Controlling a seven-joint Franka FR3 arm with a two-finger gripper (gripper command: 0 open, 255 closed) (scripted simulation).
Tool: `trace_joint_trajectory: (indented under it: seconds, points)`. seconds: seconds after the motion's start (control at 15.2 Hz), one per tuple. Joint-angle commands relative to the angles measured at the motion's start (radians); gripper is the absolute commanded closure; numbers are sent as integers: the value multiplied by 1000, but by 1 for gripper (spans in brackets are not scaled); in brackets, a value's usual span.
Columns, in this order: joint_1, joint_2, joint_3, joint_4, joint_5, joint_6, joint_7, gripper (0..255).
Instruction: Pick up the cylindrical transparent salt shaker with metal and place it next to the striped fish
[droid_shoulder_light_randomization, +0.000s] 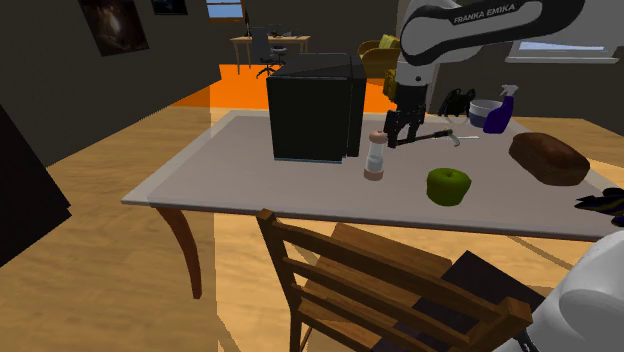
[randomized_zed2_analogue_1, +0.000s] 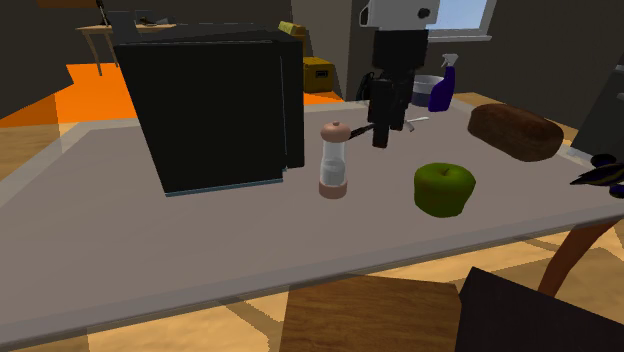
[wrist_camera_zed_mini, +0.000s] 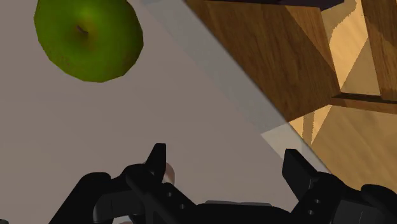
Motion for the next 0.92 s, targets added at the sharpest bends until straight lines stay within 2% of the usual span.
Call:
trace_joint_trajectory:
  seconds: [0.0,0.66,0.86]
  points:
    - [-7,68,-9,62,-4,7,-7,0]
    - [-59,448,-58,491,5,-42,-62,0]
    - [-58,445,-58,446,5,0,-62,0]
